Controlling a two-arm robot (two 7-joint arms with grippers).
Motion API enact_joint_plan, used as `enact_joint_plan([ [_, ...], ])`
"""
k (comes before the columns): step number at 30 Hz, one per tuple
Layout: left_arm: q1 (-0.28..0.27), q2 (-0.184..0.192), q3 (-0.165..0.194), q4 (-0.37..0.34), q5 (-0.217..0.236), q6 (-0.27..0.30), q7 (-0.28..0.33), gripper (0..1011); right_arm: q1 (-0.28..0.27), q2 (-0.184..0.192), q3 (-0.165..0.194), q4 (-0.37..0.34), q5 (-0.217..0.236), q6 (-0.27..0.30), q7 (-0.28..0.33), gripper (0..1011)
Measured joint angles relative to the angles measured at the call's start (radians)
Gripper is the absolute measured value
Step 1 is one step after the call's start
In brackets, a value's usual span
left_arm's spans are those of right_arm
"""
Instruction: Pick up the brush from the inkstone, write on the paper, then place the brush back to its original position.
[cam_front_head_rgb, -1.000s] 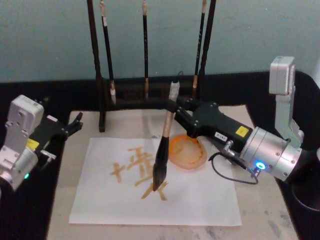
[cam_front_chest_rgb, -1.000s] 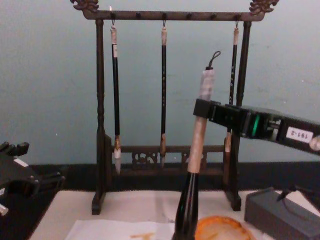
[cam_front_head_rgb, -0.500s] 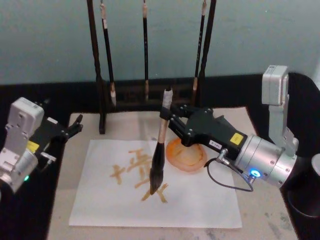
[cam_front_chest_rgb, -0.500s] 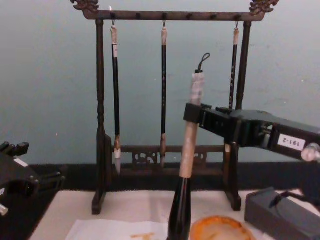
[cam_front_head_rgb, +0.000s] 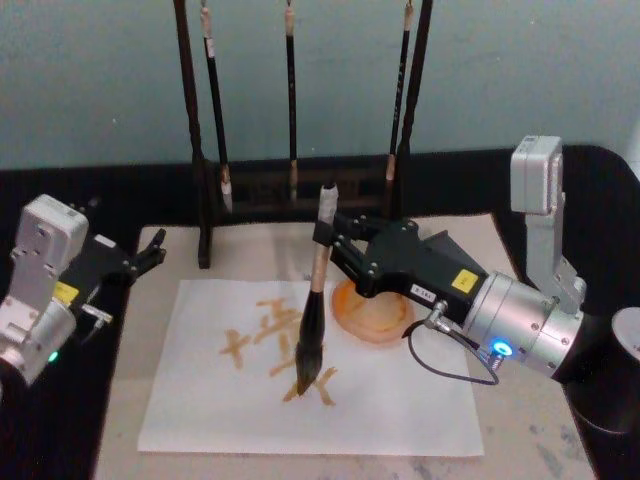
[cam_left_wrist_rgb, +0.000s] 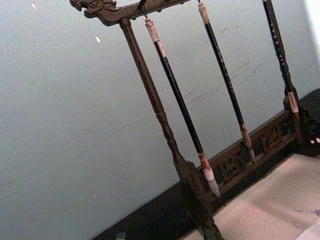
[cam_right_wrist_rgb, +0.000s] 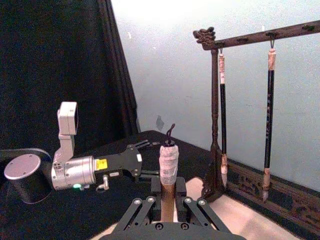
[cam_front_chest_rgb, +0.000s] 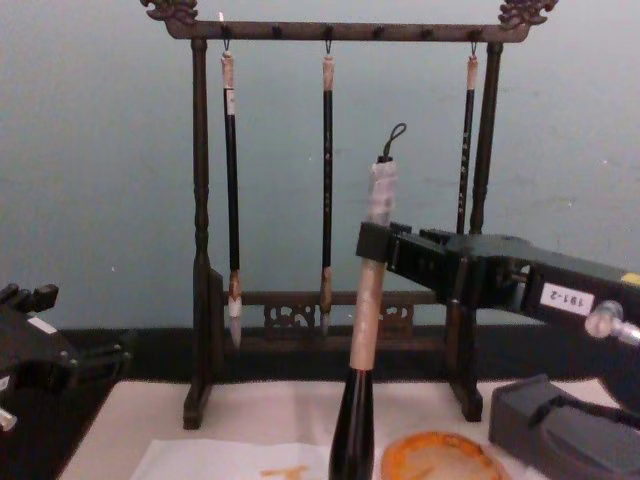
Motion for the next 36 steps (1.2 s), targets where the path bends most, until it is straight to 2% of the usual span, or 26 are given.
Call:
enact_joint_plan([
  [15, 0.0, 0.0, 0.0, 0.0, 0.0, 0.0, 0.0, 1010, 0.007, -0.016, 0.002, 0.017, -0.01, 0.023, 0.016, 168],
  [36, 0.0, 0.0, 0.0, 0.0, 0.0, 0.0, 0.0, 1009, -0.017, 0.02, 0.016, -0.028, 0.0, 0.052, 0.017, 169],
])
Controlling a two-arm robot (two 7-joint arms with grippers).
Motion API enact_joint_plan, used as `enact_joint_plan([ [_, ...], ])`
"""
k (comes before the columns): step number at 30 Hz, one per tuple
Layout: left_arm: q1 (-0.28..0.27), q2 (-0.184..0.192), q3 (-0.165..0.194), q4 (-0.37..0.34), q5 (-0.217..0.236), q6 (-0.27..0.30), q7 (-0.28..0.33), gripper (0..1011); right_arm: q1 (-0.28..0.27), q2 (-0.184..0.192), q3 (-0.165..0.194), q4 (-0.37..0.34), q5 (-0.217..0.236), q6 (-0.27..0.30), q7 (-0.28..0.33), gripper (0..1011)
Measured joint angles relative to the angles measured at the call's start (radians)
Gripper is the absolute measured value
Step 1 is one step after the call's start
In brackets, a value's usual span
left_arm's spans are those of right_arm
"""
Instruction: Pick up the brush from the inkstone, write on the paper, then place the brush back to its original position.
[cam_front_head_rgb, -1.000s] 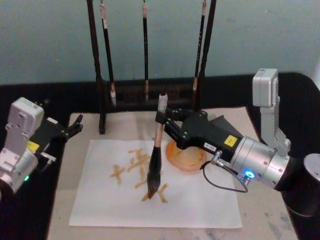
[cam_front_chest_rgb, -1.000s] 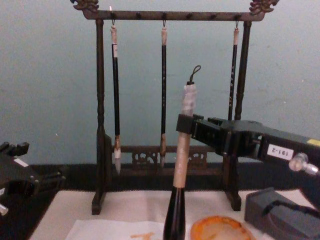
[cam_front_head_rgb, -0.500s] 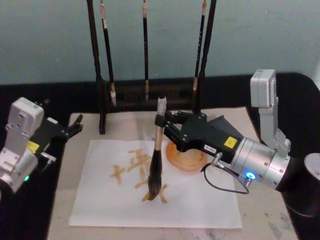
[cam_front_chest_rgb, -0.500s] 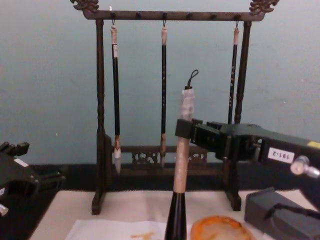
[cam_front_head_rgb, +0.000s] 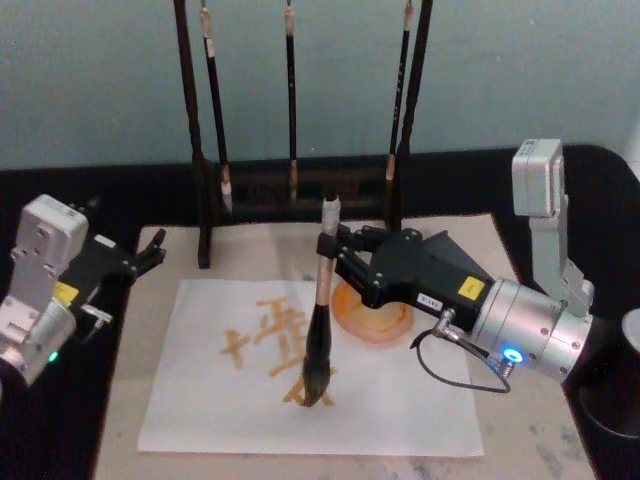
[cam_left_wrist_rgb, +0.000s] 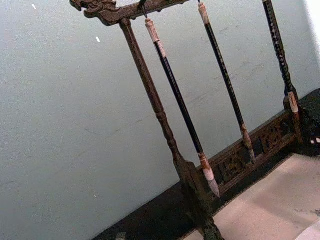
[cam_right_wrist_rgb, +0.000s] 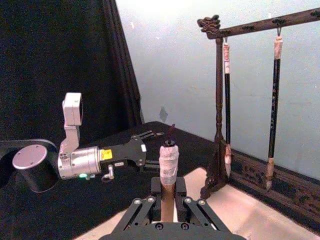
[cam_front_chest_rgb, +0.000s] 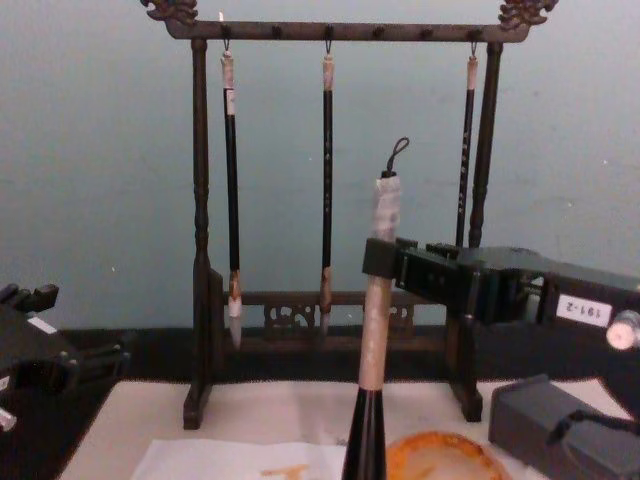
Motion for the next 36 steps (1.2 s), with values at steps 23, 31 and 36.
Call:
enact_joint_plan([
  [23, 0.0, 0.0, 0.0, 0.0, 0.0, 0.0, 0.0, 1009, -0.037, 0.032, 0.022, -0.045, 0.031, -0.011, -0.001, 169],
  [31, 0.0, 0.0, 0.0, 0.0, 0.0, 0.0, 0.0, 1010, -0.03, 0.019, 0.035, -0.038, 0.045, -0.021, -0.013, 168],
  [36, 0.0, 0.0, 0.0, 0.0, 0.0, 0.0, 0.0, 1010, -0.031, -0.001, 0.049, -0.029, 0.063, -0.014, -0.049, 168],
])
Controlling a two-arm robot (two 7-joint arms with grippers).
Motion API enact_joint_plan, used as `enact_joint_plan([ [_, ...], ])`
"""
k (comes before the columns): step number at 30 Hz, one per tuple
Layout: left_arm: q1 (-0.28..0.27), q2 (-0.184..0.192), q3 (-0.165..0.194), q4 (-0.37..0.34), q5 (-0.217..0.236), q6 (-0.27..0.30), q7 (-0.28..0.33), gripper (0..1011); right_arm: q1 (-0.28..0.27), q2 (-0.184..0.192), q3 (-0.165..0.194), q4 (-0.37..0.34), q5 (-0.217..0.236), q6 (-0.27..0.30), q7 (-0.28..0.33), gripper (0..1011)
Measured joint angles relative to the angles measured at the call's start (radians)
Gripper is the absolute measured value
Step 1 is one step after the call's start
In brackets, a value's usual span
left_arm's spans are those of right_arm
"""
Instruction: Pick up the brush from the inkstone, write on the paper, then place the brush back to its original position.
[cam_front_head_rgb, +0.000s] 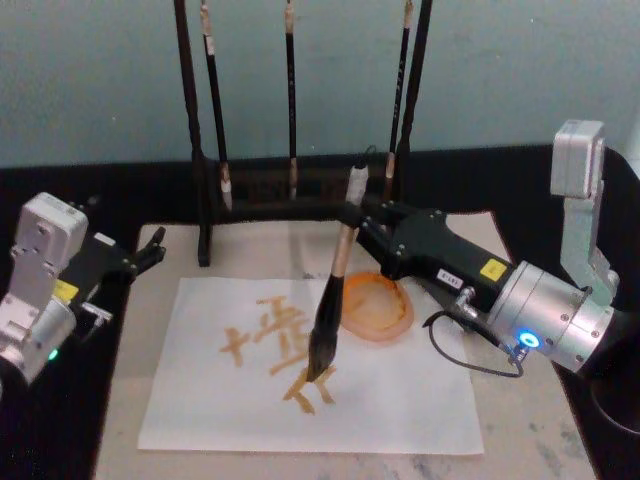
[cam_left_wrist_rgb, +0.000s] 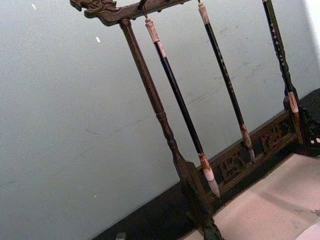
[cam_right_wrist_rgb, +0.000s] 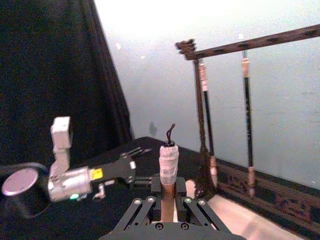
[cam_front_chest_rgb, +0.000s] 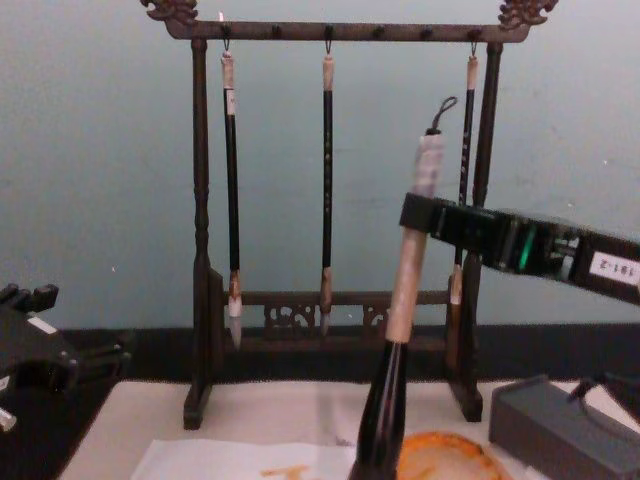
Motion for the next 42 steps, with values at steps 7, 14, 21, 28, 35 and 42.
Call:
enact_joint_plan([
  [7, 0.0, 0.0, 0.0, 0.0, 0.0, 0.0, 0.0, 1009, 0.004, -0.033, 0.043, 0.014, 0.066, 0.017, -0.046, 168],
  [14, 0.0, 0.0, 0.0, 0.0, 0.0, 0.0, 0.0, 1010, 0.011, -0.053, 0.089, 0.02, 0.162, 0.052, -0.099, 169],
  [21, 0.0, 0.0, 0.0, 0.0, 0.0, 0.0, 0.0, 1010, 0.012, -0.067, 0.148, 0.044, 0.323, 0.12, -0.126, 168],
  [28, 0.0, 0.0, 0.0, 0.0, 0.0, 0.0, 0.0, 1010, 0.001, -0.085, 0.219, 0.068, 0.495, 0.192, -0.177, 168],
  [35, 0.0, 0.0, 0.0, 0.0, 0.0, 0.0, 0.0, 1010, -0.01, -0.09, 0.26, 0.091, 0.585, 0.207, -0.233, 168],
  [42, 0.0, 0.0, 0.0, 0.0, 0.0, 0.0, 0.0, 1010, -0.009, -0.094, 0.291, 0.13, 0.672, 0.219, -0.289, 168],
])
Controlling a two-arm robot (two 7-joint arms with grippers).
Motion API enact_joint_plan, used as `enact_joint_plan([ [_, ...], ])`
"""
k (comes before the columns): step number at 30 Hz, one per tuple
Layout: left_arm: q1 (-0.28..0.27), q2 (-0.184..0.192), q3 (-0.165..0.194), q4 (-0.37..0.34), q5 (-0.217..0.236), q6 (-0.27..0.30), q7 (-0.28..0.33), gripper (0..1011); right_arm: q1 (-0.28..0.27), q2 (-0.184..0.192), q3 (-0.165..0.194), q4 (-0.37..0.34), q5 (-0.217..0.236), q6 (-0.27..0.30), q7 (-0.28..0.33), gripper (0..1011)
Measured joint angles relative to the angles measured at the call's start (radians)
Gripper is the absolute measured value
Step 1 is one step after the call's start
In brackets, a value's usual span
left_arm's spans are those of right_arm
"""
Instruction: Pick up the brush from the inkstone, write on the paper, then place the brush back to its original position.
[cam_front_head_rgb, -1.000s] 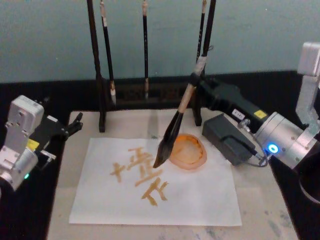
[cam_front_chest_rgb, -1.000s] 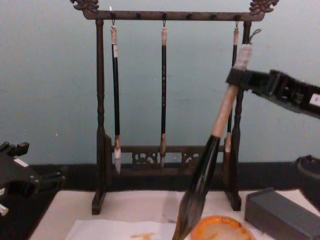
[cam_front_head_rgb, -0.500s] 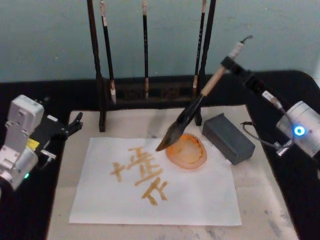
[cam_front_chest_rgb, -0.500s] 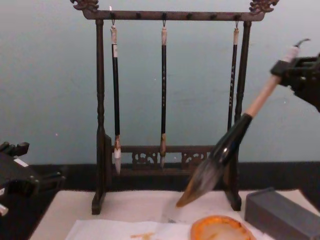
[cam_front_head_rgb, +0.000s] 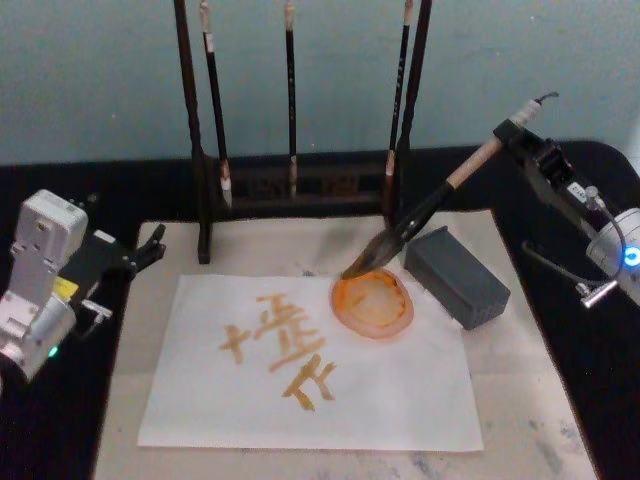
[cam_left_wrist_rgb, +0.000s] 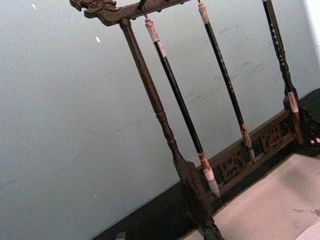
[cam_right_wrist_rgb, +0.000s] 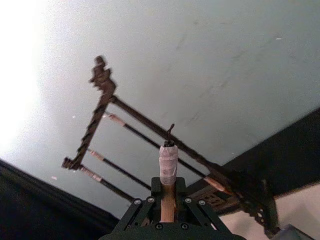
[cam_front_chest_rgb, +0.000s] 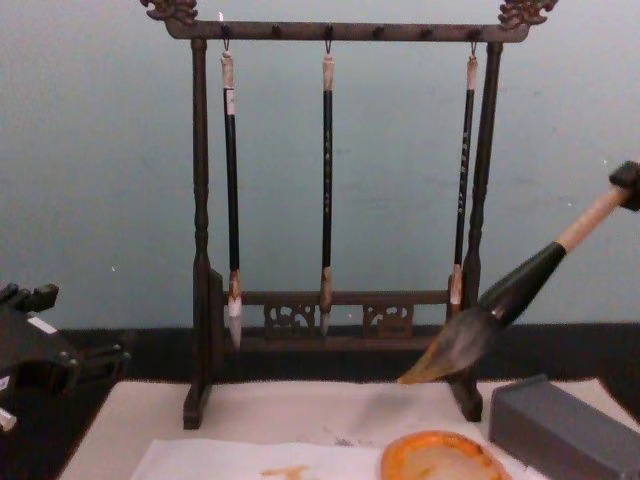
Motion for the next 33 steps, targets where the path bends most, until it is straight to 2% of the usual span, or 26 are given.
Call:
enact_joint_plan([
  [8, 0.0, 0.0, 0.0, 0.0, 0.0, 0.0, 0.0, 1010, 0.019, 0.006, 0.001, 0.056, 0.056, 0.018, -0.033, 169],
  [15, 0.0, 0.0, 0.0, 0.0, 0.0, 0.0, 0.0, 1010, 0.05, 0.007, -0.021, 0.139, 0.085, 0.023, -0.053, 168],
  [23, 0.0, 0.0, 0.0, 0.0, 0.0, 0.0, 0.0, 1010, 0.098, -0.004, -0.05, 0.239, 0.099, 0.021, -0.056, 168],
  [28, 0.0, 0.0, 0.0, 0.0, 0.0, 0.0, 0.0, 1010, 0.139, -0.01, -0.081, 0.317, 0.101, 0.017, -0.056, 168],
  [33, 0.0, 0.0, 0.0, 0.0, 0.0, 0.0, 0.0, 1010, 0.159, -0.013, -0.099, 0.356, 0.108, 0.015, -0.055, 168],
])
